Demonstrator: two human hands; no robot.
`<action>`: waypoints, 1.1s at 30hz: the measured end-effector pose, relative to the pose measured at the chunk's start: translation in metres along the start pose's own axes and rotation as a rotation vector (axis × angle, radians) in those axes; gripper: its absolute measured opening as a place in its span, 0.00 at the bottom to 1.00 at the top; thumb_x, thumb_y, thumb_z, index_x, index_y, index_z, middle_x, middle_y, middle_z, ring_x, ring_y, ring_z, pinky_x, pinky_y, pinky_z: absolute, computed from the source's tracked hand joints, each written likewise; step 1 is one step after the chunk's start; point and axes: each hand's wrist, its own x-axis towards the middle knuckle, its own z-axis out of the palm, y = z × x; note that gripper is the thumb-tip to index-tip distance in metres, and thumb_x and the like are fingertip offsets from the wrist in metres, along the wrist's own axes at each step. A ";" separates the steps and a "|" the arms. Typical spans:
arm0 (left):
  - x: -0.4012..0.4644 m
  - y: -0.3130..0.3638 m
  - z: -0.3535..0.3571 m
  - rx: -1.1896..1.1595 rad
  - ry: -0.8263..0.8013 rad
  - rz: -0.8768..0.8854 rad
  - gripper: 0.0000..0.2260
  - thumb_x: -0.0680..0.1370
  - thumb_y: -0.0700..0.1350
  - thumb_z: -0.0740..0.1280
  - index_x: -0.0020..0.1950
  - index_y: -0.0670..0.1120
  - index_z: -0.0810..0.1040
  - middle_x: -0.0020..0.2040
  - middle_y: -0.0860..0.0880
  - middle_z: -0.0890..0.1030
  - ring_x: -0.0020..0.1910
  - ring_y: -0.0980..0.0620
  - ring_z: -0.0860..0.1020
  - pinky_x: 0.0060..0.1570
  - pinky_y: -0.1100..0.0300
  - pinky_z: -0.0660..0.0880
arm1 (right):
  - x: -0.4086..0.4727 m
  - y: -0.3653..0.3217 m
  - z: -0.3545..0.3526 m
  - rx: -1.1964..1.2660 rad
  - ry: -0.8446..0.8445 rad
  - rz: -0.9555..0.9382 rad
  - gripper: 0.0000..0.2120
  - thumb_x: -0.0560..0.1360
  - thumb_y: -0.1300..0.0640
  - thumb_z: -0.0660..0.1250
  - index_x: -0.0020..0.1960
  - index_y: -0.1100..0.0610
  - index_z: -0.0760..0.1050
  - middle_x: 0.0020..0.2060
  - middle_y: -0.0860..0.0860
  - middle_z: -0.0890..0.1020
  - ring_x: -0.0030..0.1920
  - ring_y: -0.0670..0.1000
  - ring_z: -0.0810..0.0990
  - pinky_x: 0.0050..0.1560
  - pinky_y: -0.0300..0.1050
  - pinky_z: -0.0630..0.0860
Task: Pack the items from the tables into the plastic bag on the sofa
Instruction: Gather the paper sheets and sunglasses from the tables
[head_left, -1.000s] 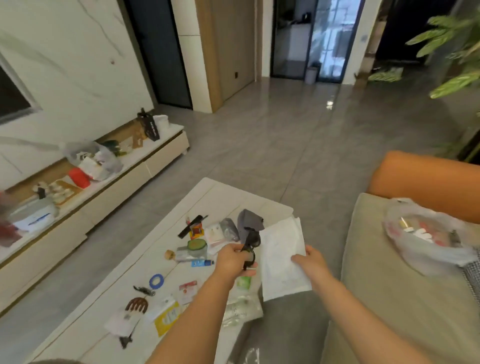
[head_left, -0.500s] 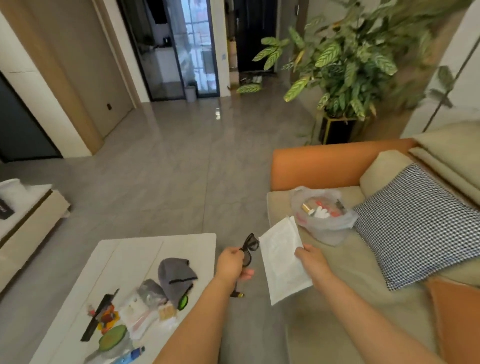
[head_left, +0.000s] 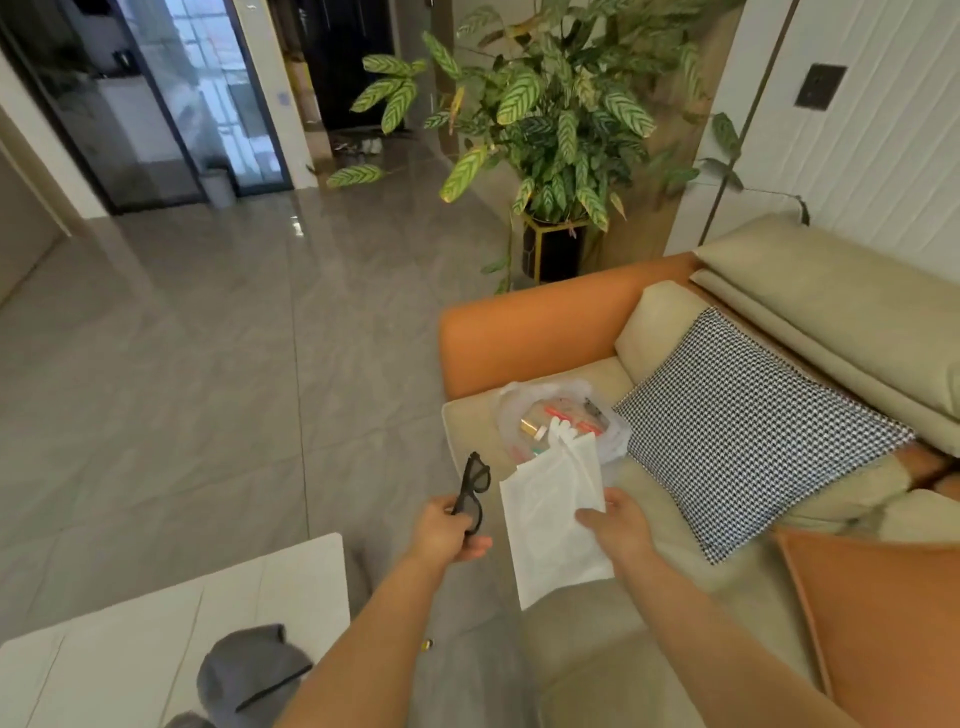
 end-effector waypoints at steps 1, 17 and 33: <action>0.010 0.005 0.006 0.010 -0.005 -0.001 0.17 0.79 0.32 0.57 0.68 0.39 0.67 0.41 0.44 0.77 0.27 0.51 0.80 0.30 0.60 0.79 | 0.011 -0.003 -0.001 0.000 0.005 0.010 0.17 0.73 0.69 0.65 0.61 0.68 0.71 0.56 0.62 0.79 0.48 0.54 0.74 0.42 0.44 0.71; 0.155 0.064 0.112 0.086 -0.018 -0.123 0.21 0.80 0.33 0.54 0.73 0.42 0.65 0.51 0.40 0.75 0.29 0.49 0.78 0.34 0.57 0.79 | 0.187 -0.020 -0.007 0.029 0.011 0.208 0.14 0.75 0.65 0.65 0.60 0.65 0.73 0.52 0.60 0.79 0.49 0.56 0.75 0.51 0.47 0.71; 0.355 0.084 0.163 0.300 -0.081 -0.143 0.12 0.79 0.38 0.61 0.36 0.48 0.72 0.32 0.47 0.75 0.29 0.49 0.74 0.32 0.58 0.75 | 0.367 0.002 0.047 -0.059 0.146 0.358 0.17 0.74 0.64 0.61 0.62 0.60 0.72 0.47 0.55 0.79 0.49 0.58 0.78 0.54 0.53 0.77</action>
